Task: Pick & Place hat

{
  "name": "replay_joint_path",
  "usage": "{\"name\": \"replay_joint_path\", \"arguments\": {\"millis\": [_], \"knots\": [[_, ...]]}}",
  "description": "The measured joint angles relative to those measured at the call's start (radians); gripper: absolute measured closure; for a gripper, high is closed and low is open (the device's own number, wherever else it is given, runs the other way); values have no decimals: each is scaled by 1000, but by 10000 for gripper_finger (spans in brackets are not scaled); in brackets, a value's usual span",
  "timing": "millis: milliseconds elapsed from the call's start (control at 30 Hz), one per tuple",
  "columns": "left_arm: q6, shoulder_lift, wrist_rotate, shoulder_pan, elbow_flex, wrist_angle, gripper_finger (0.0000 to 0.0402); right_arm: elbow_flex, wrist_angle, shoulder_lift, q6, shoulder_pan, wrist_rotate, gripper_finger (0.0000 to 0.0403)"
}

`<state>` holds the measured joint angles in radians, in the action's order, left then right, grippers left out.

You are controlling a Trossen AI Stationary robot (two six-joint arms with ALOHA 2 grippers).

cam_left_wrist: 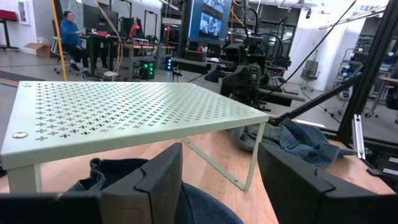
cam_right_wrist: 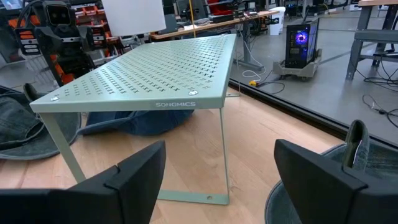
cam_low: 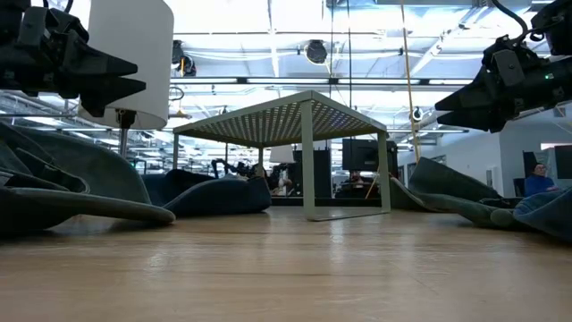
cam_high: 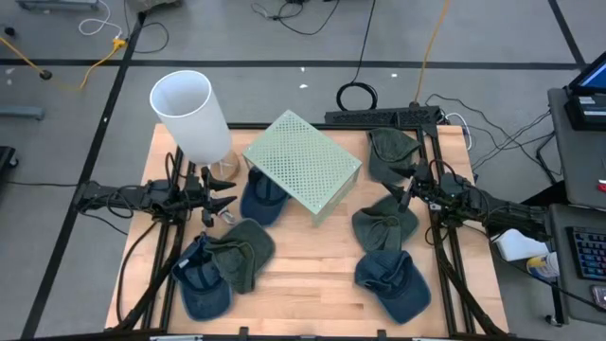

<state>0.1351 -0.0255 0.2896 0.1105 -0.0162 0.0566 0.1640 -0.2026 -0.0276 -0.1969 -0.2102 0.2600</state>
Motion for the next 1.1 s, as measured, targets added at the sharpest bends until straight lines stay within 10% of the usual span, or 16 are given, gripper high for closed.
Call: {"name": "replay_joint_path", "arguments": {"millis": [1100], "knots": [[0, 0, 0, 0, 0, 0, 188, 2, 130, -8, -36, 0, 1, 108]]}}
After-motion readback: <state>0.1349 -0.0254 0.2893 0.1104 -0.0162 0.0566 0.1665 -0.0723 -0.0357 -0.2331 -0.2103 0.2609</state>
